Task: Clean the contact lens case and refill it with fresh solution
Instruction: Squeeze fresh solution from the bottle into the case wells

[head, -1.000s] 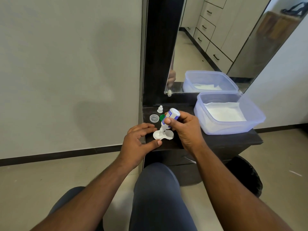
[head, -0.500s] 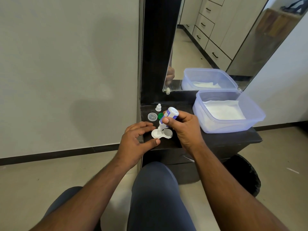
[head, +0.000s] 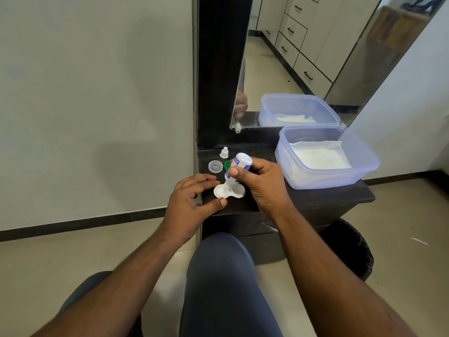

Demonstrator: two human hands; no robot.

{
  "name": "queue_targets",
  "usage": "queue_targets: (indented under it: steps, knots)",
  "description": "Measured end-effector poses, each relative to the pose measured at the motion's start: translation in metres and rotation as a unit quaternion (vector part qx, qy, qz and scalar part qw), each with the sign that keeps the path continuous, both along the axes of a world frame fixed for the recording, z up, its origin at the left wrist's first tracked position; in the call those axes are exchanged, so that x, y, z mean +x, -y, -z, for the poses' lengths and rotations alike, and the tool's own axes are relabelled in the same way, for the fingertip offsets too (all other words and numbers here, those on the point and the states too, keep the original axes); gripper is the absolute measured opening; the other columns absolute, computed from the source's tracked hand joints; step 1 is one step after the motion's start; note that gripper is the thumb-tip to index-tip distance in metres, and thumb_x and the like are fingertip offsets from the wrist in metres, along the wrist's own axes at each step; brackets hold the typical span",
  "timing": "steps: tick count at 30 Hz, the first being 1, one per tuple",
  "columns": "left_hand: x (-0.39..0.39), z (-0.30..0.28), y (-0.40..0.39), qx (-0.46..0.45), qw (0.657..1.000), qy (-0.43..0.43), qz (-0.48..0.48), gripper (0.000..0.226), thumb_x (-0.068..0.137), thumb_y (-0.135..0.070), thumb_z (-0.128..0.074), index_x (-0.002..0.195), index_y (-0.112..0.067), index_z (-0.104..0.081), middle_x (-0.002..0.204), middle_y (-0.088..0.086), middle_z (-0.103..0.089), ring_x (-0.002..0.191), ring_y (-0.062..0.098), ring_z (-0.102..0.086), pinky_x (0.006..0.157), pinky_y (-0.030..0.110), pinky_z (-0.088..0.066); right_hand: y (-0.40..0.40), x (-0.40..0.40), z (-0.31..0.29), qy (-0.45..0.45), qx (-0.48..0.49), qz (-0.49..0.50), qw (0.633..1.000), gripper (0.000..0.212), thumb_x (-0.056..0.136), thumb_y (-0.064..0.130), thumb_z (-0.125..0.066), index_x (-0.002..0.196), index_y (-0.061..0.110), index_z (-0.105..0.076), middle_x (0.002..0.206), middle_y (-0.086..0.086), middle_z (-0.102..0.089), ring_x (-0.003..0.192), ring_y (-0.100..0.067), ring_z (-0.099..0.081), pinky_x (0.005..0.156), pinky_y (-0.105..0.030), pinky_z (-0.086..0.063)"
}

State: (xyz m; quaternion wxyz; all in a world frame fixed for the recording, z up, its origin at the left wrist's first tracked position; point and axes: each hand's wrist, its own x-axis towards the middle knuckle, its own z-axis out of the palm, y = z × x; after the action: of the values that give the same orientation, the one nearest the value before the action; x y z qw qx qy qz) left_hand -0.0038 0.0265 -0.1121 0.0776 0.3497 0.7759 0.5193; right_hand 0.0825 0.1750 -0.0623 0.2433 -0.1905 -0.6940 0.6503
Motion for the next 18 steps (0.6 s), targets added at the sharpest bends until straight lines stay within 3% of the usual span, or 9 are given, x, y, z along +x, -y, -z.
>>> queue_targets:
  steps: [9, 14, 18]
  knots:
    - [0.0000, 0.0015, 0.0002, -0.011, 1.000, 0.001, -0.002, 0.043, 0.074, -0.031, -0.078, 0.115, -0.030, -0.067, 0.122, -0.018, -0.058, 0.119, 0.005, -0.045, 0.086, 0.015, -0.038, -0.0007, 0.0000, -0.0002, -0.003, -0.003, -0.003, 1.000, 0.009, 0.075, 0.013, -0.076, 0.083, 0.016, -0.074, 0.077, 0.005, -0.075, 0.076, -0.009, -0.069, 0.068, -0.019, -0.053]
    - [-0.0007, 0.0019, 0.0000, 0.004, 1.000, 0.002, -0.003, 0.042, 0.072, -0.030, -0.080, 0.112, -0.031, -0.068, 0.120, -0.019, -0.060, 0.119, 0.003, -0.046, 0.092, 0.024, -0.042, -0.0042, -0.0011, 0.0029, -0.045, -0.051, 0.016, 0.998, 0.011, 0.070, 0.020, -0.076, 0.081, 0.020, -0.075, 0.077, 0.000, -0.074, 0.077, -0.016, -0.068, 0.076, -0.033, -0.054]
    - [-0.0008, 0.0027, 0.0000, 0.007, 1.000, 0.005, -0.004, 0.042, 0.072, -0.029, -0.080, 0.112, -0.030, -0.069, 0.120, -0.020, -0.060, 0.119, 0.004, -0.047, 0.089, 0.021, -0.041, -0.0069, -0.0014, 0.0038, -0.073, -0.122, 0.053, 0.988, 0.026, 0.066, 0.022, -0.073, 0.090, 0.011, -0.071, 0.078, 0.003, -0.074, 0.079, -0.011, -0.069, 0.074, -0.025, -0.053]
